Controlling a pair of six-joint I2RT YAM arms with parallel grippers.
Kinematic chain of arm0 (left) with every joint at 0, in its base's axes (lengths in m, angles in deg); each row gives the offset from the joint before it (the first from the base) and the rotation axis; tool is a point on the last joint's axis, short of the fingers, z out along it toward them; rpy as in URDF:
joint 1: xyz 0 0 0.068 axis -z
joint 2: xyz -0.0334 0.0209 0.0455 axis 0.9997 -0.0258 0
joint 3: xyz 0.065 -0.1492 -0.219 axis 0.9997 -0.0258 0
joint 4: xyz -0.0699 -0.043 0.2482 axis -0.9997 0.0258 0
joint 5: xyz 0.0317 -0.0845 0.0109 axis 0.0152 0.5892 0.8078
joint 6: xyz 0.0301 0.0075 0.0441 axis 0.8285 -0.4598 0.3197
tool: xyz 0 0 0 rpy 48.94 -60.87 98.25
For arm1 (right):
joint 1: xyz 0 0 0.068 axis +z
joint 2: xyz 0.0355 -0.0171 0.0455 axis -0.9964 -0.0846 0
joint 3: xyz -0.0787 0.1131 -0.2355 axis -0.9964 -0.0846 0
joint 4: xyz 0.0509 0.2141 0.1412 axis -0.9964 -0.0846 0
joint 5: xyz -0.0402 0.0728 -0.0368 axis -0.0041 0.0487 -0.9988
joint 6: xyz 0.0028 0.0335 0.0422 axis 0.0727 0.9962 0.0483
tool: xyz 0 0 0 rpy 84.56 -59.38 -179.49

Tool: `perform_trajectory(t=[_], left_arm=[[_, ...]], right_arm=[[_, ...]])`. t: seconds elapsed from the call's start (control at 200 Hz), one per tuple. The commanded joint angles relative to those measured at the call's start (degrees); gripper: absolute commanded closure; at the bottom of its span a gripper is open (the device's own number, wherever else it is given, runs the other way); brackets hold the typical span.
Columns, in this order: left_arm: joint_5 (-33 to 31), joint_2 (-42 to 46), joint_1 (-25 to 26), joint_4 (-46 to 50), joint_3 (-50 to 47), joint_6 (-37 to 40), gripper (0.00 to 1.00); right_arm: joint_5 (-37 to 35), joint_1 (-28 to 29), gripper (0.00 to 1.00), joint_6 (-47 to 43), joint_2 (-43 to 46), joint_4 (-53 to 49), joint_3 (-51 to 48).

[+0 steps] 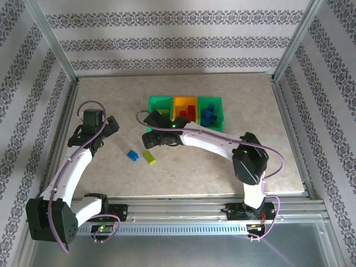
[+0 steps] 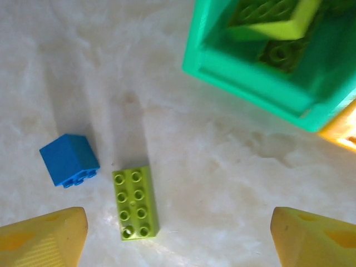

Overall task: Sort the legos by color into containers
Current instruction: Pick up the lego from the center of the table.

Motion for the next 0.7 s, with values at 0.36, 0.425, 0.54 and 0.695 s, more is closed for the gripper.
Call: perform_trajectory(t=[0.36, 0.425, 0.54, 0.695], left_arm=[[6.29, 0.98, -6.06, 0.48, -3.26, -3.29, 0.00], [6.64, 0.94, -6.38, 0.48, -3.44, -3.32, 0.00], [6.93, 1.10, -6.67, 0.48, -3.78, -3.41, 0.00], [7.36, 1.15, -6.95, 0.31, -4.11, -3.50, 0.00]], right_arm=[[5.39, 4.71, 0.23, -3.41, -15.47, -11.83, 13.14], [5.36, 4.79, 0.26, -3.75, -16.59, -12.02, 13.95], [5.00, 4.78, 0.28, -4.17, -18.56, -12.49, 15.27], [3.84, 4.74, 0.33, -4.76, -21.10, -13.52, 17.11]])
